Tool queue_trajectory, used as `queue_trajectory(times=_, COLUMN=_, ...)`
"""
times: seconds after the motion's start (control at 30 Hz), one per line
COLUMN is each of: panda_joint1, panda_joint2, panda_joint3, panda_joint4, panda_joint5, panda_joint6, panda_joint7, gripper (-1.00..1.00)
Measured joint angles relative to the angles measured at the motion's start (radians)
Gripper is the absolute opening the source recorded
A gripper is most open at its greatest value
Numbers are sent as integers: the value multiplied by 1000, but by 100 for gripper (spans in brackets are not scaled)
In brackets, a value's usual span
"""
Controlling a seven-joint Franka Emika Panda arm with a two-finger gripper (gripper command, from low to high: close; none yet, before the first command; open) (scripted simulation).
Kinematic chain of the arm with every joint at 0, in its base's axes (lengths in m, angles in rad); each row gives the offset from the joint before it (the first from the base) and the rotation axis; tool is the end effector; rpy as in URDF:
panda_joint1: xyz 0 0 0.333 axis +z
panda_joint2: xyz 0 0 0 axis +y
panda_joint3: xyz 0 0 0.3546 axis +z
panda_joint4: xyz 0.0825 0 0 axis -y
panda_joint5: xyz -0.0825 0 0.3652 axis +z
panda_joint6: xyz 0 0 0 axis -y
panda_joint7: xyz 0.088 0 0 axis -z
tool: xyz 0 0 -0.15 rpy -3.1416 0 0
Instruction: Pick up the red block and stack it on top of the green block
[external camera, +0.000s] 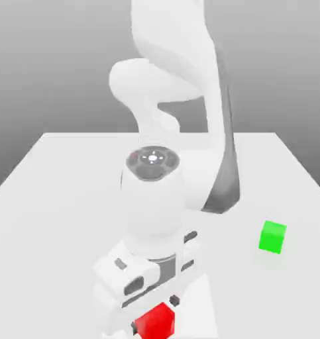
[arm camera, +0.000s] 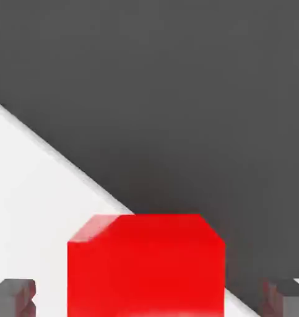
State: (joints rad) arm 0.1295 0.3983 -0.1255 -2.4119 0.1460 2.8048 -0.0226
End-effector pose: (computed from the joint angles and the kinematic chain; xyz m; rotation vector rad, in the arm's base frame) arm 0.4979 -0.0064 0.1606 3.1371 -0.1594 0.0012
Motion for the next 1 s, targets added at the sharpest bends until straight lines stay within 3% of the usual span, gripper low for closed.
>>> queue_trajectory(times=0.17, panda_joint1=-1, panda_joint2=2, panda_joint3=1, panda_joint4=0, panda_joint5=0, panda_joint6=0, panda_joint7=0, gripper=-100)
queue_trajectory(times=0.33, panda_joint1=33, panda_joint2=-155, panda_joint3=-27, panda_joint4=-33, panda_joint5=-55, panda_joint6=-123, panda_joint7=43, gripper=-100)
queue_trajectory(times=0.47, panda_joint1=145, panda_joint2=-276, panda_joint3=82, panda_joint4=-146, panda_joint5=-62, panda_joint6=-137, panda_joint7=73, gripper=-100)
queue_trajectory(times=0.6, panda_joint1=384, panda_joint2=-422, panda_joint3=208, panda_joint4=-287, panda_joint5=-59, panda_joint6=-139, panda_joint7=108, gripper=-100)
queue_trajectory(times=0.7, panda_joint1=483, panda_joint2=-533, panda_joint3=285, panda_joint4=-392, panda_joint5=-64, panda_joint6=-138, panda_joint7=138, gripper=-100)
queue_trajectory(times=0.93, panda_joint1=512, panda_joint2=-369, panda_joint3=312, panda_joint4=-428, panda_joint5=-170, panda_joint6=63, panda_joint7=223, gripper=-100)
queue_trajectory(times=0.97, panda_joint1=515, panda_joint2=-341, panda_joint3=303, panda_joint4=-426, panda_joint5=-191, panda_joint6=89, panda_joint7=239, gripper=100)
queue_trajectory(times=1.0, panda_joint1=514, panda_joint2=-341, panda_joint3=303, panda_joint4=-426, panda_joint5=-191, panda_joint6=89, panda_joint7=239, gripper=100)
